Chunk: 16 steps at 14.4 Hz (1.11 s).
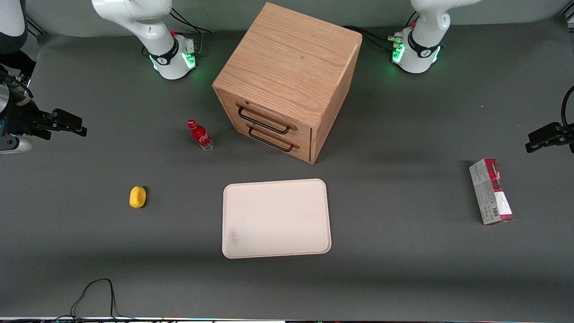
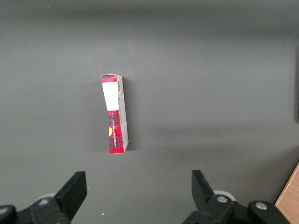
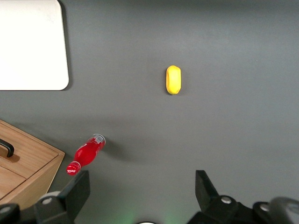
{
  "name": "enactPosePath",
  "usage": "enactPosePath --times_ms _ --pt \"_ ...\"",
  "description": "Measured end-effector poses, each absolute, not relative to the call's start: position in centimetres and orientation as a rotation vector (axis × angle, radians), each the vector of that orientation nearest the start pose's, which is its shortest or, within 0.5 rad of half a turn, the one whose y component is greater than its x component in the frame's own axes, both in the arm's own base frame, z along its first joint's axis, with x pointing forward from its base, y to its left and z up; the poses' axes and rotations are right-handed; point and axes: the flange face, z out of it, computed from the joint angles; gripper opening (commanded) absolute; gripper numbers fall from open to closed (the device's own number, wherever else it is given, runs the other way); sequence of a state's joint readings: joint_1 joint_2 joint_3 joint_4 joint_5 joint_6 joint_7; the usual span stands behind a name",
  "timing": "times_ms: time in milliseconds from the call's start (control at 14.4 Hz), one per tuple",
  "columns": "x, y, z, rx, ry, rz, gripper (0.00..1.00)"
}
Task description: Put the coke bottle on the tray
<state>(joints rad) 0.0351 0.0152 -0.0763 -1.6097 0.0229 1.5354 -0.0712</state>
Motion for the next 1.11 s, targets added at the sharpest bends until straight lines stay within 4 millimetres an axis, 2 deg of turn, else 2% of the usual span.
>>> enactPosePath --times_ms 903,1042,1111 --pt "55.0 -3.1 59.9 -3.106 -0.011 0.156 1.00" --pt "54.8 -2.5 60.1 -3.100 -0.010 0.173 1.00" --pt "54.7 -1.5 60.2 -3.097 0.009 0.193 1.00"
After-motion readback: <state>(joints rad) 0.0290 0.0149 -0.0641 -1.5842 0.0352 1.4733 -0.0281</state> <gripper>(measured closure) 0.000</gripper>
